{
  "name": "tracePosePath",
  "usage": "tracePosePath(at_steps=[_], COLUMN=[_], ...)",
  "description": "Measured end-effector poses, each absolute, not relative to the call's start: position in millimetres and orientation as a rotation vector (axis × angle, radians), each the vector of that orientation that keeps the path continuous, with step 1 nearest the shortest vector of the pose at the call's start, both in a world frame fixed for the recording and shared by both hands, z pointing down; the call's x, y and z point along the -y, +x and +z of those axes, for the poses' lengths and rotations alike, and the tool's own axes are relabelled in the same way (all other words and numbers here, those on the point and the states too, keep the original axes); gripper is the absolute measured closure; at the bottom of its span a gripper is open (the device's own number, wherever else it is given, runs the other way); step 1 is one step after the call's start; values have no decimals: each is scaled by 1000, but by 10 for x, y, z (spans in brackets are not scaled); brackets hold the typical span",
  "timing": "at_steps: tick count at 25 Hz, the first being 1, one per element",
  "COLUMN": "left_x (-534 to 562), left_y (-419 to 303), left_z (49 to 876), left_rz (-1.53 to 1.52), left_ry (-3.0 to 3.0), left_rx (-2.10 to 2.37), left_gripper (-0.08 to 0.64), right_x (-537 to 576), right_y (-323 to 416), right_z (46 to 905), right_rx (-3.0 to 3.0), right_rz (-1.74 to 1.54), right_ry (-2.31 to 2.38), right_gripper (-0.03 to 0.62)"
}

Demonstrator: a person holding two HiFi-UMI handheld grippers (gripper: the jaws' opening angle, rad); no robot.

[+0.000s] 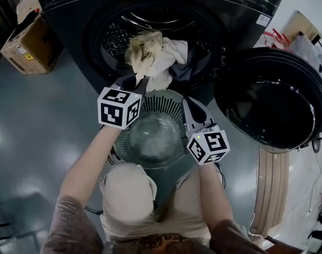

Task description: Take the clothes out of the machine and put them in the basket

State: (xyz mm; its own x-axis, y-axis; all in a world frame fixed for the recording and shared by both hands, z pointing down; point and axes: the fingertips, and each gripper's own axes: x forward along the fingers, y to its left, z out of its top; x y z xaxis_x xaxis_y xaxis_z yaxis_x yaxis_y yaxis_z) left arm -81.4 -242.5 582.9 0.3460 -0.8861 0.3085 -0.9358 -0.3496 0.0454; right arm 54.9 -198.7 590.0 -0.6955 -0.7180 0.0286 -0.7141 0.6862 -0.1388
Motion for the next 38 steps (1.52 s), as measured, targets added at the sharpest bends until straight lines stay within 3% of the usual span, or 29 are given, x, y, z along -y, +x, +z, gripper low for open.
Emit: tracePosePath(at_steps=[17, 19, 21, 22, 31, 38], left_x=[1355, 1367, 1384, 1387, 1341, 1959], left_y=[-571, -602, -611, -610, -531, -758], left_z=[5679, 5733, 5775, 5788, 5757, 5881], left_rz=[418, 446, 462, 466, 463, 434], left_ry=[2488, 2472, 2463, 2463, 2499, 2457], left_rx=[1504, 1522, 1521, 1516, 1453, 1629], left_gripper=[516, 443, 289, 269, 242, 201], right_x=[2052, 2047, 2046, 2047, 2077, 2029], right_y=[477, 478, 486, 487, 527, 468], right_z=[5973, 5974, 5968, 5966, 5987, 6012], right_rx=[-2856, -2858, -2858, -2859, -2856, -2884], right_rz=[-274, -274, -271, -269, -277, -264], right_ry=[-1181, -1179, -1175, -1174, -1189, -1173], right_gripper=[597, 597, 597, 597, 597, 597])
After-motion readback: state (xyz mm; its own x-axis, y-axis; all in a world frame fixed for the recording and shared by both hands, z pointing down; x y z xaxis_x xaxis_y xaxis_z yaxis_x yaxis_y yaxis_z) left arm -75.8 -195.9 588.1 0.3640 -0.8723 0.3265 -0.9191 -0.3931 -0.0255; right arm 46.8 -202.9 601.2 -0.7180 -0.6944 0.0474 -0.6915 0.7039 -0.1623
